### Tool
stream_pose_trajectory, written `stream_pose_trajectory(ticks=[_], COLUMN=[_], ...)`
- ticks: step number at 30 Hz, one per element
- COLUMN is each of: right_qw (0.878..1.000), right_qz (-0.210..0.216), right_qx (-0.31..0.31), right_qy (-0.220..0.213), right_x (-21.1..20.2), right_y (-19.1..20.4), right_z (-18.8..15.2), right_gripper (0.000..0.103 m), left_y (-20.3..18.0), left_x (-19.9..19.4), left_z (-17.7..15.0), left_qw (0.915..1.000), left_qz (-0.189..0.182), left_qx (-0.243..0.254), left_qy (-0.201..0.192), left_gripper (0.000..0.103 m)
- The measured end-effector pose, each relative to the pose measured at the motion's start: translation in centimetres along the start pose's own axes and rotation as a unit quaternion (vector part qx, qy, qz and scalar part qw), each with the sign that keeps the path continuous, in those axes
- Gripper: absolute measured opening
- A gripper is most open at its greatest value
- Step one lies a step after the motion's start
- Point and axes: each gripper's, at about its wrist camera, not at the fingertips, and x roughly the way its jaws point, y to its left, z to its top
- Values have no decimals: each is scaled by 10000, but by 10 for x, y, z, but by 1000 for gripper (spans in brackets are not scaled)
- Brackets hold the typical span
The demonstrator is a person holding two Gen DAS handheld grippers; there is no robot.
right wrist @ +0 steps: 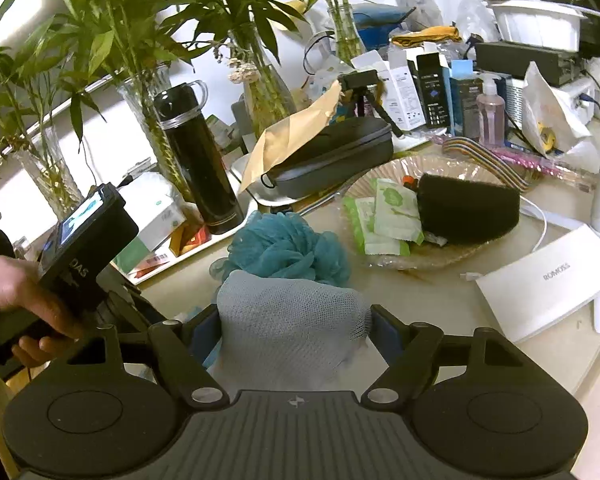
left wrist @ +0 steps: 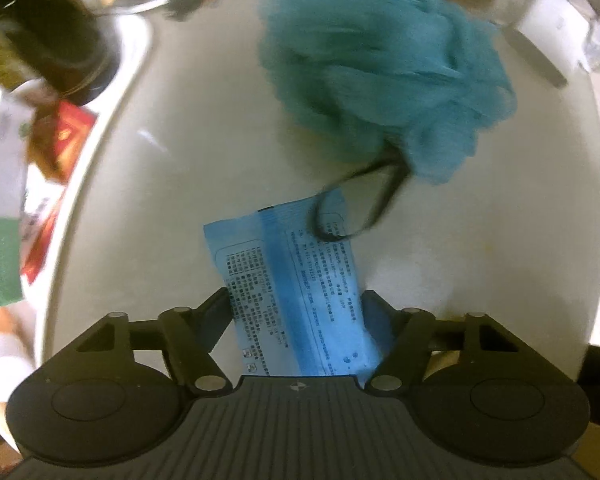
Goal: Organize soft objects
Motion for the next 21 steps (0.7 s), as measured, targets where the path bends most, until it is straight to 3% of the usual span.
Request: stream_pose_trajectory(ticks=[9, 16, 21], right_qw=[9978, 9987, 9991], right_qz=[254, 160, 80], right_qx=[594, 489, 422], right_qy=[-119, -32, 26], right_x=[-22, -45, -63], right_y=[-6, 8, 19], right_z=[14, 25, 32], right_gripper=[80, 80, 80], left_y=[41, 61, 59], left_x=[-40, -87, -125], left_z=[-15, -34, -55], left_qw=[9981, 9911, 9846], left_qz=[97, -82, -7], left_qx=[-459, -851, -751], left_qy=[-408, -1023, -1577], left_gripper=[65, 65, 65])
